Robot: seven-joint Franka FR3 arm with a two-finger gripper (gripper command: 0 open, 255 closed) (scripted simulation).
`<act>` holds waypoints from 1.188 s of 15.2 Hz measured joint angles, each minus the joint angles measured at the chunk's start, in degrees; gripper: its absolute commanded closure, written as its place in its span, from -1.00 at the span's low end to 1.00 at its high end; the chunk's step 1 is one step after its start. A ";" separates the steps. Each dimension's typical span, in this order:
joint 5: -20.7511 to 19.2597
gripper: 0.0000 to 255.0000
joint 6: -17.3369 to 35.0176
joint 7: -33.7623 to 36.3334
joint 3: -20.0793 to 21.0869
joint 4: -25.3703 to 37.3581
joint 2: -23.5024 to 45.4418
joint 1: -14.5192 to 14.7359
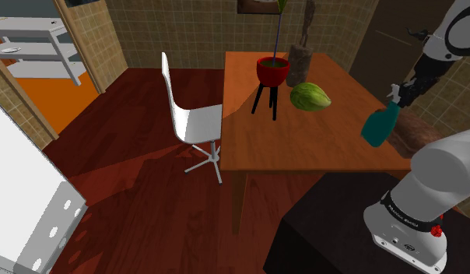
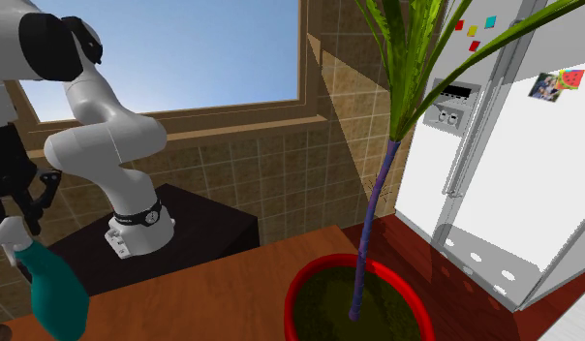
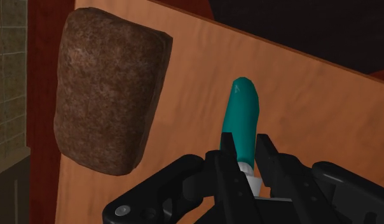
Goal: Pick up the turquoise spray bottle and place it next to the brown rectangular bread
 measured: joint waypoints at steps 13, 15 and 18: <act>-3.09 1.00 6.02 0.49 -2.90 -5.49 0.63 -1.43; -3.09 -1.00 6.03 0.50 -2.90 -5.50 0.63 -1.43; -3.10 -1.00 6.04 0.50 -2.90 -5.49 0.63 -1.43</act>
